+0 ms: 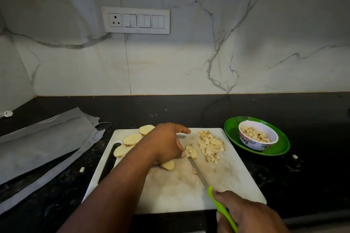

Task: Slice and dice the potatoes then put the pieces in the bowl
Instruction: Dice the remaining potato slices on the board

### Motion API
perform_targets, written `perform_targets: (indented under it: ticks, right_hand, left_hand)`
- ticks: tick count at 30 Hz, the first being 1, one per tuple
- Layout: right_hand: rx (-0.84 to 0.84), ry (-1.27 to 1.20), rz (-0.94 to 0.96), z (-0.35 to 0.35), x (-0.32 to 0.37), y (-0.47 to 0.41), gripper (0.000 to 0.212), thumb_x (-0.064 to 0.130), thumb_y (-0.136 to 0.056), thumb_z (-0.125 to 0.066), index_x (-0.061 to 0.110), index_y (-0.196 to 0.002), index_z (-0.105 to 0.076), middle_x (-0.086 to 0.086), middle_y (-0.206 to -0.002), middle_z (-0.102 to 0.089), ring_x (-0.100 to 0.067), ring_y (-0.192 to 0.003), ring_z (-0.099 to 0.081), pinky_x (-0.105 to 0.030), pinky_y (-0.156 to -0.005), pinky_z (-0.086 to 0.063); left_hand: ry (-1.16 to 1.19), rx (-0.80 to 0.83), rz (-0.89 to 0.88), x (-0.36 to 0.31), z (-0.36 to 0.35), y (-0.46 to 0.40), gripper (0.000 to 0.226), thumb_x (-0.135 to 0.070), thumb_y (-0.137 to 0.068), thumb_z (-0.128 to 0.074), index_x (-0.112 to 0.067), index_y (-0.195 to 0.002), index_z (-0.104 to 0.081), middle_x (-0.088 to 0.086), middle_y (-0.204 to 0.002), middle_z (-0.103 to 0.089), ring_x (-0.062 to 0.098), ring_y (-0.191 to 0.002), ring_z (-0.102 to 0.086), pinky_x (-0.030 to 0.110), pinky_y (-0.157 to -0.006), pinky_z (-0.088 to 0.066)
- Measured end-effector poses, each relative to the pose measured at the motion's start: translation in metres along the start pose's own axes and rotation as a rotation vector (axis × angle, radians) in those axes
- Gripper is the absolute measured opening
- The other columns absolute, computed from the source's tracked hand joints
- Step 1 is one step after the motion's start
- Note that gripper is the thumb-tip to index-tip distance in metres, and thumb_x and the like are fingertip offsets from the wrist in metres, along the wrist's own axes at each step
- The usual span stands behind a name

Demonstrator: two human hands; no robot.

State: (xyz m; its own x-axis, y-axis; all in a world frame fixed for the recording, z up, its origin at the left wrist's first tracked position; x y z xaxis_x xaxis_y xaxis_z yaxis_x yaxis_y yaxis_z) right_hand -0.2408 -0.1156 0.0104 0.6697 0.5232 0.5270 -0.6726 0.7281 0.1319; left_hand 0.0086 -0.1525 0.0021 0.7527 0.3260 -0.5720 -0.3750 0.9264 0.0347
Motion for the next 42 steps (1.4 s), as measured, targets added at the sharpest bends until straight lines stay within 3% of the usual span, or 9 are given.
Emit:
perform_targets:
  ticks: [4, 8, 14, 20, 23, 26, 28, 35, 42]
  right_hand:
    - [-0.243, 0.043, 0.054, -0.008, -0.001, 0.001, 0.039, 0.058, -0.093, -0.047, 0.067, -0.129, -0.035, 0.021, -0.115, -0.051, 0.001, -0.130, -0.045, -0.007, -0.107, -0.026]
    - [-0.258, 0.121, 0.073, -0.015, 0.008, -0.019, 0.046, 0.056, -0.094, -0.046, 0.061, -0.138, -0.034, 0.016, -0.129, -0.060, -0.006, -0.128, -0.050, -0.017, -0.106, -0.036]
    - [-0.288, 0.170, 0.044, -0.022, 0.002, -0.030, 0.051, 0.055, -0.089, -0.047, 0.054, -0.139, -0.037, 0.013, -0.119, -0.064, -0.011, -0.115, -0.059, -0.021, -0.097, -0.046]
    - [-0.378, 0.161, 0.077, -0.019, -0.002, -0.030, 0.056, 0.056, -0.080, -0.040, 0.053, -0.135, -0.043, 0.014, -0.108, -0.067, -0.011, -0.107, -0.062, -0.020, -0.088, -0.047]
    - [-0.422, 0.064, 0.112, -0.024, 0.001, -0.035, 0.047, 0.050, -0.085, -0.051, 0.053, -0.132, -0.050, 0.016, -0.099, -0.069, -0.010, -0.098, -0.064, -0.023, -0.084, -0.049]
    - [-0.472, -0.184, 0.146, -0.029, -0.006, -0.044, 0.031, 0.037, -0.081, -0.064, 0.044, -0.111, -0.067, 0.018, -0.060, -0.058, -0.004, -0.060, -0.057, -0.024, -0.061, -0.048]
    - [-0.525, -0.381, 0.157, -0.029, -0.012, -0.051, 0.025, 0.019, -0.084, -0.071, 0.039, -0.100, -0.071, 0.010, -0.050, -0.048, -0.004, -0.047, -0.048, -0.026, -0.053, -0.046]
    - [-0.504, -0.751, 0.176, -0.026, -0.023, -0.053, 0.035, 0.000, -0.085, -0.072, 0.034, -0.092, -0.077, 0.003, -0.051, -0.043, -0.007, -0.049, -0.046, -0.017, -0.053, -0.042]
    - [-0.554, -0.817, 0.223, -0.032, -0.022, -0.051, 0.051, -0.003, -0.084, -0.072, 0.046, -0.097, -0.074, 0.005, -0.049, -0.040, -0.007, -0.047, -0.041, -0.017, -0.052, -0.040]
  left_hand:
    - [0.114, -0.035, -0.022, 0.001, 0.006, 0.003, 0.056, -0.018, -0.088, -0.082, -0.041, -0.136, -0.064, -0.007, -0.108, -0.075, 0.011, -0.092, -0.072, 0.030, -0.087, -0.062]
    - [0.316, -0.162, -0.042, 0.002, 0.017, 0.006, 0.044, -0.015, -0.090, -0.081, -0.034, -0.127, -0.069, -0.008, -0.080, -0.078, 0.007, -0.079, -0.075, 0.031, -0.085, -0.062]
    - [0.545, -0.134, -0.005, 0.008, 0.028, 0.008, 0.036, -0.015, -0.081, -0.089, -0.025, -0.111, -0.073, -0.002, -0.076, -0.077, 0.006, -0.063, -0.072, 0.021, -0.060, -0.055]
    - [0.549, -0.298, -0.011, 0.024, 0.038, 0.001, 0.022, -0.031, -0.084, -0.087, -0.029, -0.103, -0.075, -0.003, -0.069, -0.072, 0.012, -0.063, -0.071, 0.037, -0.077, -0.062]
    - [0.452, -0.168, -0.070, 0.017, 0.028, 0.006, 0.026, -0.033, -0.083, -0.087, -0.033, -0.106, -0.075, -0.005, -0.079, -0.076, 0.011, -0.074, -0.075, 0.034, -0.080, -0.062]
    - [0.347, -0.048, -0.190, 0.007, 0.015, 0.010, 0.022, -0.034, -0.081, -0.088, -0.036, -0.102, -0.080, -0.014, -0.094, -0.075, 0.006, -0.087, -0.071, 0.028, -0.083, -0.061]
    - [0.333, -0.063, -0.275, 0.003, 0.009, 0.008, 0.016, -0.032, -0.083, -0.087, -0.038, -0.097, -0.083, -0.019, -0.100, -0.073, 0.003, -0.094, -0.068, 0.023, -0.083, -0.058]
    - [0.408, -0.110, -0.320, 0.000, 0.001, 0.001, 0.012, -0.024, -0.084, -0.086, -0.034, -0.090, -0.085, -0.013, -0.098, -0.074, 0.010, -0.093, -0.069, 0.036, -0.085, -0.060]
    - [0.466, -0.053, -0.259, 0.000, 0.001, 0.004, 0.017, -0.009, -0.090, -0.080, -0.026, -0.089, -0.082, -0.010, -0.086, -0.078, 0.006, -0.082, -0.071, 0.023, -0.075, -0.056]
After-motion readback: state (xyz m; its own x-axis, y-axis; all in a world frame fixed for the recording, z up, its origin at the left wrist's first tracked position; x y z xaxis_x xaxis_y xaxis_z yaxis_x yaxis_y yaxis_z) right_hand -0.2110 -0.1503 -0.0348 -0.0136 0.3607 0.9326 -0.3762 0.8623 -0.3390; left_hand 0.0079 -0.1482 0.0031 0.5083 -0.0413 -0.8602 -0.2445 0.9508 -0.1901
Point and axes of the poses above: each hand's wrist, its own y-axis away from the middle knuckle, its own z-axis out of the back of the hand, x = y × z, the point moved 1 cm from there along -y, towards the middle knuckle
